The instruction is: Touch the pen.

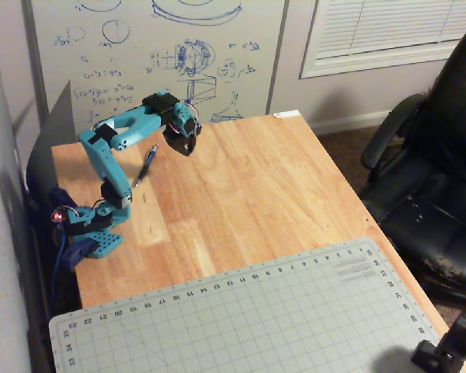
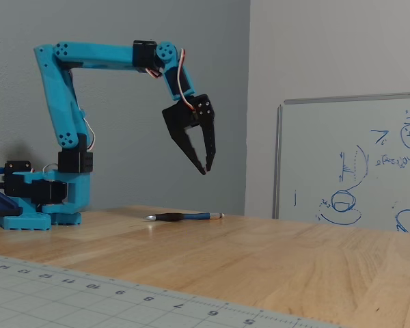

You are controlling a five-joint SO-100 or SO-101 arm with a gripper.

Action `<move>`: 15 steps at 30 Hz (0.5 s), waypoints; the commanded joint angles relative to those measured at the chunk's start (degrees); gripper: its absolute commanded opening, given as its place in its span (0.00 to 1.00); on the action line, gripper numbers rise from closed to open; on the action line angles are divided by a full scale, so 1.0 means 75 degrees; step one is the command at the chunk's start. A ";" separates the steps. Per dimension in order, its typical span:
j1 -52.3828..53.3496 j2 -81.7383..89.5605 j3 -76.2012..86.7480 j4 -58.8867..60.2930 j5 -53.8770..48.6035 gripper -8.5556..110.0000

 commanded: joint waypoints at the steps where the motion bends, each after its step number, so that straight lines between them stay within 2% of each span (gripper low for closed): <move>1: -0.0656 0.0070 -0.0047 -0.0012 0.0082 0.08; 15: -0.1863 0.0059 0.1605 -0.0023 -0.0023 0.08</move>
